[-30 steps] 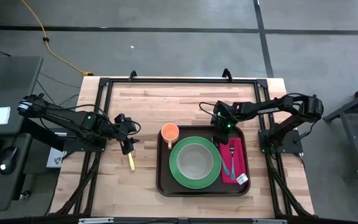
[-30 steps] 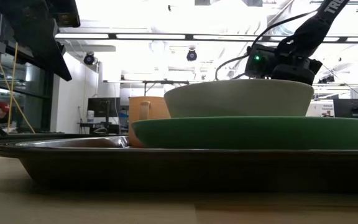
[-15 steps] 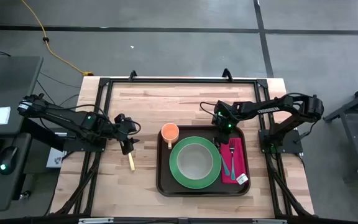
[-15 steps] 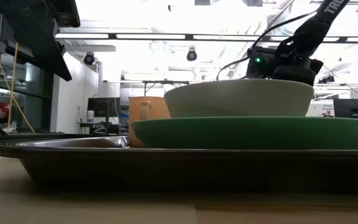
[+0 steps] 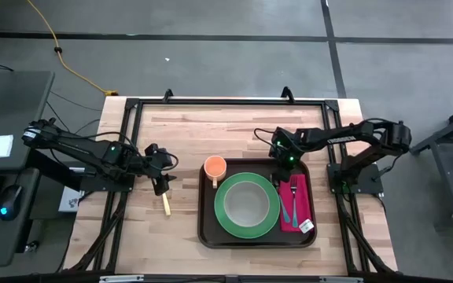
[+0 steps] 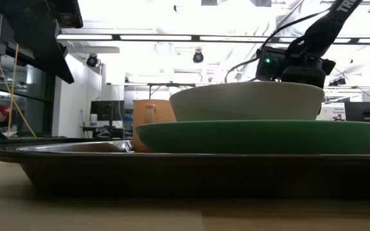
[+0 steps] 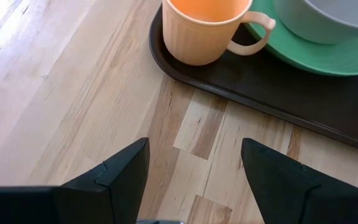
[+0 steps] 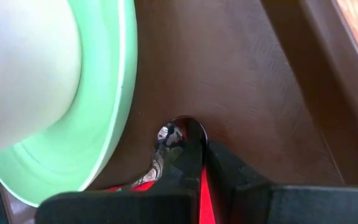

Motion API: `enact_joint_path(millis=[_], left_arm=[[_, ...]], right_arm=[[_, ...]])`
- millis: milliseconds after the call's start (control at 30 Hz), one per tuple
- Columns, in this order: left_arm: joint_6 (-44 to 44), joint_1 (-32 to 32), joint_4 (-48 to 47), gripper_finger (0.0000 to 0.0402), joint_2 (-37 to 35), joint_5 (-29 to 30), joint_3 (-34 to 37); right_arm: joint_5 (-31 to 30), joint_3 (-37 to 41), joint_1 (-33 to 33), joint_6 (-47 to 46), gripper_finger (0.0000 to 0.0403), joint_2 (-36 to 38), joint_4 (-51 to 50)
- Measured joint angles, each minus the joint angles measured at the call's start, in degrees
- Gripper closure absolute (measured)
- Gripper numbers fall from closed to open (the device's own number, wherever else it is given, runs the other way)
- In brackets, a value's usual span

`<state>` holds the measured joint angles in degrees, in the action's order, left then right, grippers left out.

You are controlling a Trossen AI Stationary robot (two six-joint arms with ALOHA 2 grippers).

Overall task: Set up tray
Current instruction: Put the blue spoon to the left of the blue fork on the red napkin

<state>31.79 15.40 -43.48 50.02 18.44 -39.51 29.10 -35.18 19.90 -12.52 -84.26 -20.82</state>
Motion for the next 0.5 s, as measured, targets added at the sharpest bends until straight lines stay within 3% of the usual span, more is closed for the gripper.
enact_joint_path(millis=[500], left_arm=[[-0.31, 0.0, -0.13, 0.0119, -0.02, 0.02, 0.0]], right_arm=[[-2.4, 0.02, -0.02, -3.7, 0.0402, 6.07, -4.24]])
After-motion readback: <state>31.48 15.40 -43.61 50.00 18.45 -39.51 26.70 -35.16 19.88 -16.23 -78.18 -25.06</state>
